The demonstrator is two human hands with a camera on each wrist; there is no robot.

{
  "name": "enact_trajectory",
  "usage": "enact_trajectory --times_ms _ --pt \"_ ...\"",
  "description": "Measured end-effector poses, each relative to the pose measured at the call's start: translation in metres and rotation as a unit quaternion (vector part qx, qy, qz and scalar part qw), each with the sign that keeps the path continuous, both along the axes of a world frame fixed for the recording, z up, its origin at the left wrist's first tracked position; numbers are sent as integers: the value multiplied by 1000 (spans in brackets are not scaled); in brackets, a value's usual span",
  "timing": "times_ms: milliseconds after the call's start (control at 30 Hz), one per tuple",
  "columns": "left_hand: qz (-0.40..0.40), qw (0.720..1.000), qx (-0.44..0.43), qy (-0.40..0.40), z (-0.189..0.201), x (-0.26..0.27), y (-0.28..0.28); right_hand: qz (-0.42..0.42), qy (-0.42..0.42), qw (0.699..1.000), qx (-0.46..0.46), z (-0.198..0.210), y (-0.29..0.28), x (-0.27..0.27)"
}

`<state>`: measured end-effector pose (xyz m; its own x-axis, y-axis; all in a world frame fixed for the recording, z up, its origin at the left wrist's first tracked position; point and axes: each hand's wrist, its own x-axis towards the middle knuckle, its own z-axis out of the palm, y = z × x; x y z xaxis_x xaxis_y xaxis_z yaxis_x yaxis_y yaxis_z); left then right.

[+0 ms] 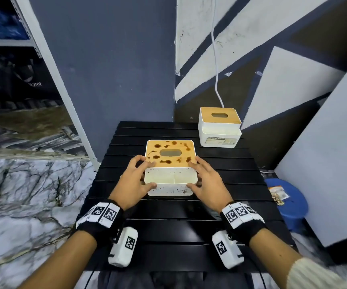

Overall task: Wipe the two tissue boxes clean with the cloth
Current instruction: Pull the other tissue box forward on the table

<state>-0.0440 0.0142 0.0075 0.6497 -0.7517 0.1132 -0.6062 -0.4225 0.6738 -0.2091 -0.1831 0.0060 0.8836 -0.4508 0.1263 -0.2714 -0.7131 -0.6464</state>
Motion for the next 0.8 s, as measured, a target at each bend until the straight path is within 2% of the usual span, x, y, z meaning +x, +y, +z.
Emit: enact_trajectory --times_ms 367,800 --pt "-24 999 -33 29 -8 -52 28 9 -23 1000 17 -12 18 -62" --pt "-31 998 -46 33 -9 -65 33 13 -42 999 30 -7 24 -78"
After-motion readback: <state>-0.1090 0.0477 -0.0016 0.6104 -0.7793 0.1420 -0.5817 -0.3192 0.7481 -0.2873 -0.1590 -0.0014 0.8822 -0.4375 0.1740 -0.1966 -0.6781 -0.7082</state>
